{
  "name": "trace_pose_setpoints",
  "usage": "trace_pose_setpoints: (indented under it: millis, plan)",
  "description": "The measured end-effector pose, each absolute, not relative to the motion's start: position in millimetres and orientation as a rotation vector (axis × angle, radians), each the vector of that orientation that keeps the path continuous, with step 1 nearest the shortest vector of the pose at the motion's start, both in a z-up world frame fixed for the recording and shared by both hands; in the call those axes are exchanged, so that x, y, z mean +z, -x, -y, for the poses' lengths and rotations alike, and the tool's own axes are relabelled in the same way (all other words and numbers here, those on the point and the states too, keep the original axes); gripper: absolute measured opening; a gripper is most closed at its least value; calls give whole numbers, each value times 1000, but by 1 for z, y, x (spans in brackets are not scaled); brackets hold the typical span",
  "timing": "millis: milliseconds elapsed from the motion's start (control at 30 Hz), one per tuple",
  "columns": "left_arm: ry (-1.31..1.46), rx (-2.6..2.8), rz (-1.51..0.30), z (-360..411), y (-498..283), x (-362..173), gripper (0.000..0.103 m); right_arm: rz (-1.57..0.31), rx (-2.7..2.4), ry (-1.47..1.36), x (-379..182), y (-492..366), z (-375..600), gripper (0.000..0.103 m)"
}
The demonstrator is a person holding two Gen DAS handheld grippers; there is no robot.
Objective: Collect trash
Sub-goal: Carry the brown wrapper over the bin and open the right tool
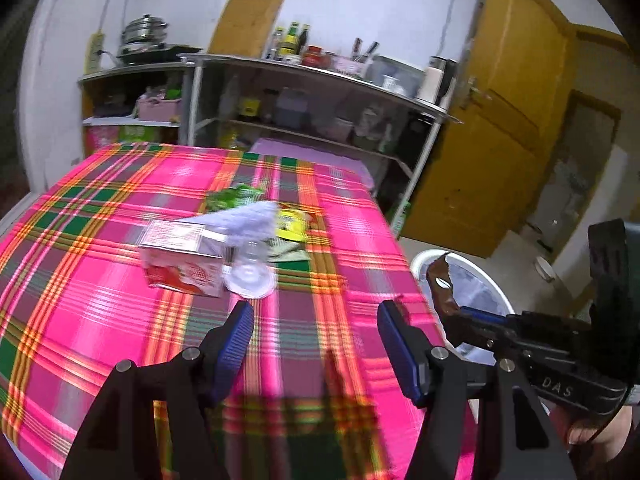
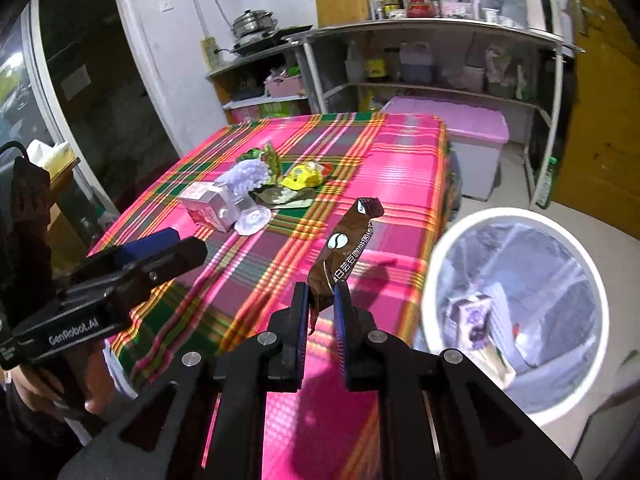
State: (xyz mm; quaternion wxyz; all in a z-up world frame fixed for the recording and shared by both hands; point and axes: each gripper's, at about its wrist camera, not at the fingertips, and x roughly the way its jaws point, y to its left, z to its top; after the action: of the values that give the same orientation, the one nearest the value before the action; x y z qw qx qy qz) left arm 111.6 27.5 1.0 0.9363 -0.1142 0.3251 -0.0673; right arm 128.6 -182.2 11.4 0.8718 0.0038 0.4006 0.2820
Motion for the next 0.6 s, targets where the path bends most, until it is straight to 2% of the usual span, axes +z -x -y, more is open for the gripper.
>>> trace_pose_setpoints:
  millis: [600]
  plan:
    - [133, -319, -681, 66, -104, 11, 56, -817, 436, -99, 11, -109, 267, 13]
